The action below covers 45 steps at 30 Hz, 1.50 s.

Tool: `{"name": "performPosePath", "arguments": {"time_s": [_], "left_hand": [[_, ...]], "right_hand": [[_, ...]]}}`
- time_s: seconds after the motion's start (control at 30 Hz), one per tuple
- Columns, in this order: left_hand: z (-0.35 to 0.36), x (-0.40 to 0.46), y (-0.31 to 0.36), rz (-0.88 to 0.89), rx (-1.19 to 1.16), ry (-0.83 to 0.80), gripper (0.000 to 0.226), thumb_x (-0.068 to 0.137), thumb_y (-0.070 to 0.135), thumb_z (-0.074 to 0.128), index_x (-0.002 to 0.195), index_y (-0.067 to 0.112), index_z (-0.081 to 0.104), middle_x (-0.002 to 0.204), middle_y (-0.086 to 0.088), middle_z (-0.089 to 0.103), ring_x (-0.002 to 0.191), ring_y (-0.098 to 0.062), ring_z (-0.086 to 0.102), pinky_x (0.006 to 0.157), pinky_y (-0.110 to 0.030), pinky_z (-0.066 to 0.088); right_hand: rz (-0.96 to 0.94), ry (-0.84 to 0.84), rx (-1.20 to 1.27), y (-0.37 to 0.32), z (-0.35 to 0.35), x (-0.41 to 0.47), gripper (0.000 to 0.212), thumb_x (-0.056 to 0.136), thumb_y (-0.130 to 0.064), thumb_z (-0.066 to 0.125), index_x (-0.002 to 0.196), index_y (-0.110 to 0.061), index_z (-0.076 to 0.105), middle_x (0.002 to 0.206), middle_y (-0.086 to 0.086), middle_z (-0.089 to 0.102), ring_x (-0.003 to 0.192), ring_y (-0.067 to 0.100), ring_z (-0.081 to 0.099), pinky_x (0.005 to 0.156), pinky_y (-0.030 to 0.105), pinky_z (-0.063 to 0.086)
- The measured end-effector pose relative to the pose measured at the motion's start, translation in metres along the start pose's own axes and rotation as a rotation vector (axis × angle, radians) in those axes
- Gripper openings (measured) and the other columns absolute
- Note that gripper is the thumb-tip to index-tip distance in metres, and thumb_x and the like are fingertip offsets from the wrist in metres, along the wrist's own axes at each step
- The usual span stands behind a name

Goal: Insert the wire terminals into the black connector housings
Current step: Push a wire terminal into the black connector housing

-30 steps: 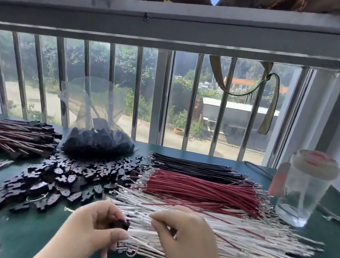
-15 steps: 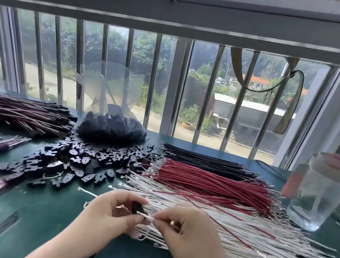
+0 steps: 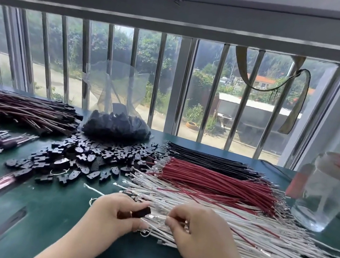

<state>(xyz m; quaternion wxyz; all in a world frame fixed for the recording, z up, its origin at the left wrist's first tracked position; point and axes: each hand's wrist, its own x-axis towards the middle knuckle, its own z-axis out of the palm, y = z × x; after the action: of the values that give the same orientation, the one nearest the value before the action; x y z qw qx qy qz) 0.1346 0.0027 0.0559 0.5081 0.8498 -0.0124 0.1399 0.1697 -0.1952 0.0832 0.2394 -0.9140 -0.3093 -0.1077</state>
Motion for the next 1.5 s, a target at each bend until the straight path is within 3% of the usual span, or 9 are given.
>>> {"name": "performPosePath", "arguments": {"time_s": [0.1,0.27,0.43,0.53,0.63,0.77,1.27,1.4,1.5], "left_hand": [[-0.0026,-0.0016,0.0031,-0.099,-0.188,-0.053,0.043,0.039,0.035,0.089,0.078,0.047,0.074,0.067,0.009,0.065,0.041,-0.008,0.050,0.045,-0.019,0.042],[0.0001,-0.0023,0.0004,-0.162,-0.231,-0.086,0.053,0.030,0.037,0.090,0.080,0.037,0.073,0.074,-0.010,0.074,0.051,-0.013,0.057,0.042,-0.022,0.044],[-0.0006,-0.0008,-0.0034,-0.132,-0.322,-0.171,0.055,0.031,0.042,0.092,0.084,0.033,0.077,0.087,0.003,0.076,0.085,-0.009,0.071,0.069,-0.015,0.053],[-0.0027,-0.0026,-0.0002,-0.155,-0.377,-0.198,0.052,0.036,0.041,0.090,0.085,0.029,0.078,0.090,0.001,0.076,0.056,-0.003,0.065,0.044,-0.012,0.043],[-0.0035,-0.0025,-0.0007,-0.161,-0.420,-0.203,0.056,0.035,0.042,0.091,0.087,0.028,0.077,0.092,-0.002,0.076,0.037,-0.008,0.046,0.037,-0.016,0.036],[-0.0054,-0.0001,-0.0029,-0.129,-0.372,-0.171,0.054,0.039,0.045,0.089,0.089,0.028,0.076,0.080,-0.018,0.072,0.035,-0.014,0.044,0.039,-0.016,0.033],[-0.0048,-0.0023,-0.0024,-0.186,-0.595,-0.306,0.043,0.052,0.023,0.086,0.091,0.008,0.076,0.046,0.001,0.049,0.035,-0.008,0.038,0.036,-0.020,0.043],[-0.0047,-0.0031,-0.0033,-0.182,-0.603,-0.306,0.055,0.045,0.028,0.092,0.093,0.008,0.076,0.063,-0.011,0.055,0.037,-0.013,0.042,0.038,-0.022,0.044],[-0.0048,-0.0049,-0.0042,-0.192,-0.679,-0.314,0.039,0.060,0.010,0.082,0.098,0.009,0.075,0.073,-0.014,0.062,0.044,-0.016,0.049,0.040,-0.024,0.046]], "right_hand": [[-0.009,0.010,-0.010,0.0019,-0.0006,0.0000,0.014,0.086,-0.047,0.052,0.090,-0.036,0.059,0.077,-0.021,0.058,0.075,0.000,0.049,0.059,0.012,0.033],[-0.018,-0.007,0.015,0.0034,-0.0003,0.0001,0.013,0.084,-0.045,0.056,0.093,-0.038,0.063,0.077,-0.026,0.059,0.077,-0.006,0.050,0.062,0.011,0.036],[-0.038,-0.001,0.036,0.0040,-0.0013,-0.0003,0.010,0.082,-0.043,0.060,0.090,-0.038,0.066,0.074,-0.028,0.058,0.076,-0.009,0.050,0.061,0.010,0.035],[-0.041,0.007,0.092,0.0034,-0.0013,-0.0002,0.007,0.081,-0.040,0.064,0.088,-0.040,0.066,0.073,-0.031,0.058,0.075,-0.008,0.052,0.059,0.011,0.034],[-0.052,0.010,0.162,0.0036,-0.0028,0.0007,0.013,0.079,-0.036,0.067,0.088,-0.045,0.063,0.081,-0.033,0.060,0.077,-0.005,0.056,0.060,0.015,0.042],[-0.063,0.018,0.197,0.0049,-0.0037,0.0007,0.014,0.078,-0.035,0.069,0.083,-0.047,0.064,0.081,-0.031,0.061,0.076,-0.001,0.058,0.061,0.022,0.048],[-0.071,-0.028,0.161,0.0033,-0.0047,-0.0008,0.010,0.078,-0.039,0.069,0.086,-0.045,0.068,0.084,-0.032,0.061,0.082,-0.006,0.056,0.063,0.014,0.044],[-0.076,-0.012,0.133,0.0031,-0.0056,-0.0018,0.008,0.078,-0.040,0.068,0.085,-0.044,0.069,0.082,-0.029,0.062,0.083,-0.006,0.055,0.061,0.010,0.041],[-0.067,0.004,0.116,0.0037,-0.0065,-0.0025,0.006,0.078,-0.041,0.068,0.084,-0.044,0.069,0.082,-0.029,0.061,0.083,-0.007,0.055,0.060,0.009,0.039]]}}
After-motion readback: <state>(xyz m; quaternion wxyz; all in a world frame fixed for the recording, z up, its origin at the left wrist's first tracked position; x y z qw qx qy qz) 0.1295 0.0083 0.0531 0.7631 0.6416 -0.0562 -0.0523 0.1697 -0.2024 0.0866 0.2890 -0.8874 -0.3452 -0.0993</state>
